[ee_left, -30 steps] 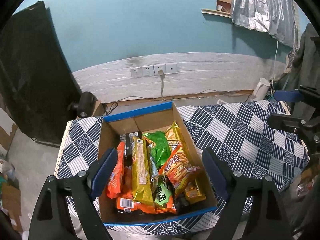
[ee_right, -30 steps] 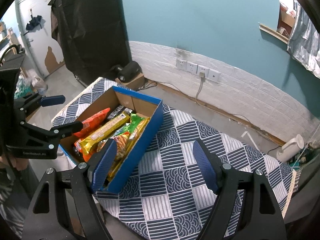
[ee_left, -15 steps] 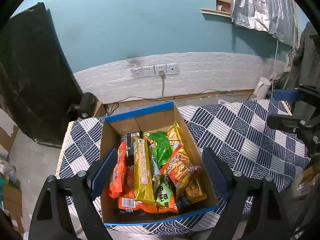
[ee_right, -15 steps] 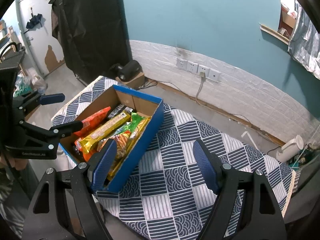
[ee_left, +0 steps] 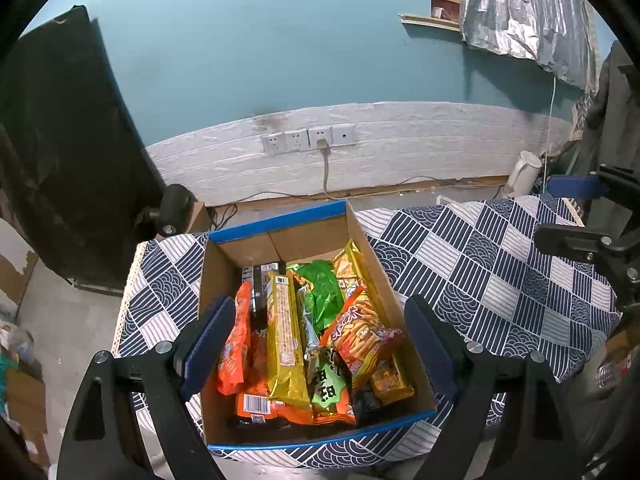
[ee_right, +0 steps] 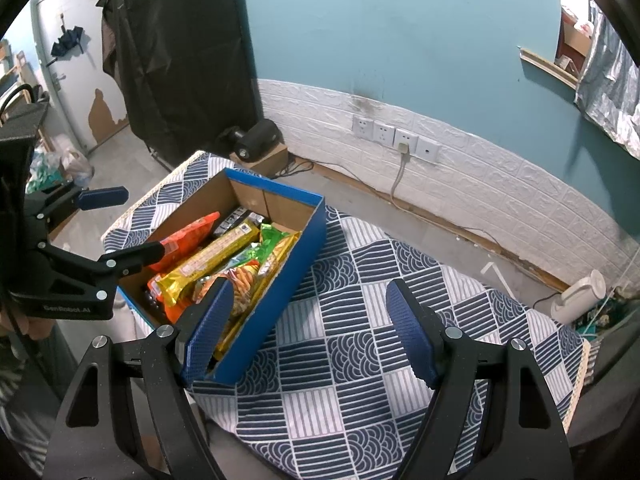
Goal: Organize snacks
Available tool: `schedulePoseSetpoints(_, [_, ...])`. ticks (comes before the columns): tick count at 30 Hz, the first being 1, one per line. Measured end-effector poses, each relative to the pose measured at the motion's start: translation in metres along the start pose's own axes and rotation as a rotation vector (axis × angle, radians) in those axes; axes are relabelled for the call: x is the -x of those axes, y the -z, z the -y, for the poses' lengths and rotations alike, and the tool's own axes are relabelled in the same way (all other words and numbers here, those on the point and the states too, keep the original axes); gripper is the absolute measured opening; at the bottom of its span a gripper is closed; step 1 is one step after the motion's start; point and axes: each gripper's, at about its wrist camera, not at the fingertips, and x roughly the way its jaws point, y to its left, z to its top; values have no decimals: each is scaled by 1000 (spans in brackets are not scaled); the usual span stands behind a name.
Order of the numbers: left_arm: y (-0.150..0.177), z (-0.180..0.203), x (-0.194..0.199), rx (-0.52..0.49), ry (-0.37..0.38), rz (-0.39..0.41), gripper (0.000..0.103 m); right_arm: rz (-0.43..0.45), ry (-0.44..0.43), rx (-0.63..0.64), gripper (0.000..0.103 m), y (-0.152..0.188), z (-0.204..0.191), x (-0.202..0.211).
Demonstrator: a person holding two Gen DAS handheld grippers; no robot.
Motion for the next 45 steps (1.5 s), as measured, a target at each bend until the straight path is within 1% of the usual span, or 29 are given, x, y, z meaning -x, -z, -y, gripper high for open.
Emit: schedulePoseSetpoints(45, [2,0,-1,-8,-9,-2,88,0,0,2,78,0,0,0])
